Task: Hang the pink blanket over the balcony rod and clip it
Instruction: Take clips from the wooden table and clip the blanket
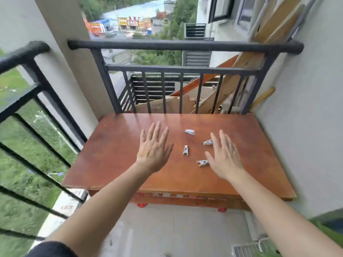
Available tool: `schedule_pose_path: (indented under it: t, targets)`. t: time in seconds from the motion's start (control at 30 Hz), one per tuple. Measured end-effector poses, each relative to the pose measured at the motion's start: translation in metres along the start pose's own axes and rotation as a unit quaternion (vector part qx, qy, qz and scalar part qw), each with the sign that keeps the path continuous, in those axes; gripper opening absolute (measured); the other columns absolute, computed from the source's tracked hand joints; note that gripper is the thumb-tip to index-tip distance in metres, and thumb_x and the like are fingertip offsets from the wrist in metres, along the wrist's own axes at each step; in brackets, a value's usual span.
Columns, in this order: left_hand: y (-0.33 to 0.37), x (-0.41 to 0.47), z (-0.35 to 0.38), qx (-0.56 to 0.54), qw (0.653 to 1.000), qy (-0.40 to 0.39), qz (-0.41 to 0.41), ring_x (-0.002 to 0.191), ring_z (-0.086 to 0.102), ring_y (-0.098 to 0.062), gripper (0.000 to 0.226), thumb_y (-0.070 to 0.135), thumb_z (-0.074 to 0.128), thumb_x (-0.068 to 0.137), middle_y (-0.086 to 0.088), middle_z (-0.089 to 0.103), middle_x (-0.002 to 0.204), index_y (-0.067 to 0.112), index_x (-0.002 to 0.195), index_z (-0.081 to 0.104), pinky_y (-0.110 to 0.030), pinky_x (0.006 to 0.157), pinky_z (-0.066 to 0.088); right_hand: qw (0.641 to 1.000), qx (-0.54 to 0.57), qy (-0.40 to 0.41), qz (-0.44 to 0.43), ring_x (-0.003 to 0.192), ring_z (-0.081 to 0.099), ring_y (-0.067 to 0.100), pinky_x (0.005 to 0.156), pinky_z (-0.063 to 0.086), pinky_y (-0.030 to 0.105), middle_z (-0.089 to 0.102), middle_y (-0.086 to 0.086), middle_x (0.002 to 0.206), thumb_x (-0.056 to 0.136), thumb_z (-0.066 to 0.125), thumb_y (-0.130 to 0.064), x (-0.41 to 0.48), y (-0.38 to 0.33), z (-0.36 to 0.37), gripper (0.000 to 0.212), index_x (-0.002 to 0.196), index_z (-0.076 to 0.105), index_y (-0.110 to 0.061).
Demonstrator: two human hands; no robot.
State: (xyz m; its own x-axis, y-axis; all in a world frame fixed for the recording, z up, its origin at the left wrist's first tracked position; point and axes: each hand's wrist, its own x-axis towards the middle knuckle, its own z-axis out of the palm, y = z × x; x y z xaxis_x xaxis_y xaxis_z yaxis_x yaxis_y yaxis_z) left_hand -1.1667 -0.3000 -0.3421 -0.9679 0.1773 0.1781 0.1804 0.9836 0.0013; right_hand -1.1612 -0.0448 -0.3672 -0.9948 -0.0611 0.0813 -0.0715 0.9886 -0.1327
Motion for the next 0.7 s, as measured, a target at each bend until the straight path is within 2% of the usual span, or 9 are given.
schedule_pose_path:
  t: [0.13, 0.3, 0.53, 0.63, 0.7]
  targets:
    - [-0.009, 0.051, 0.066, -0.023, 0.996, -0.082, -0.025, 0.153, 0.000, -0.026, 0.064, 0.056, 0.015, 0.101, -0.007, 0.001, 0.166, 0.025, 0.158, 0.009, -0.052, 0.122, 0.006, 0.999, -0.001, -0.042, 0.009, 0.150, 0.015, 0.031, 0.120, 0.021, 0.045, 0.012, 0.014, 0.164, 0.101, 0.036, -0.048, 0.056, 0.010, 0.038, 0.068, 0.157, 0.009, -0.021]
    - [-0.011, 0.063, 0.162, -0.066, 0.972, -0.201, -0.101, 0.152, 0.001, -0.025, 0.063, 0.054, 0.019, 0.102, -0.006, 0.000, 0.166, 0.026, 0.158, 0.008, -0.050, 0.121, 0.010, 0.983, 0.022, -0.181, -0.017, 0.136, 0.041, 0.032, 0.104, 0.039, 0.043, 0.032, 0.011, 0.154, 0.099, 0.043, -0.043, 0.108, 0.010, 0.122, 0.064, 0.155, 0.020, -0.021]
    - [-0.005, 0.058, 0.246, -0.122, 0.896, -0.343, -0.253, 0.152, 0.002, -0.024, 0.061, 0.051, 0.026, 0.103, -0.005, -0.001, 0.166, 0.028, 0.157, 0.010, -0.046, 0.121, 0.013, 0.935, 0.082, -0.346, -0.022, 0.120, 0.052, 0.036, 0.093, 0.045, 0.045, 0.044, 0.012, 0.132, 0.097, 0.047, -0.049, 0.195, 0.009, 0.218, 0.066, 0.154, 0.020, -0.029]
    - [-0.003, 0.057, 0.270, -0.134, 0.862, -0.378, -0.308, 0.152, 0.002, -0.025, 0.061, 0.051, 0.029, 0.102, -0.005, -0.001, 0.166, 0.029, 0.157, 0.012, -0.047, 0.120, 0.015, 0.930, 0.063, -0.357, -0.063, 0.114, 0.052, 0.032, 0.091, 0.047, 0.043, 0.041, 0.011, 0.128, 0.095, 0.048, -0.055, 0.221, 0.010, 0.248, 0.068, 0.153, 0.021, -0.035]
    - [0.005, 0.057, 0.277, -0.138, 0.844, -0.392, -0.338, 0.152, 0.000, -0.025, 0.062, 0.050, 0.030, 0.102, -0.004, -0.004, 0.166, 0.028, 0.157, 0.012, -0.048, 0.119, 0.016, 0.933, 0.060, -0.342, -0.091, 0.112, 0.052, 0.031, 0.088, 0.048, 0.042, 0.041, 0.010, 0.125, 0.094, 0.050, -0.056, 0.232, 0.009, 0.260, 0.059, 0.147, 0.034, -0.034]
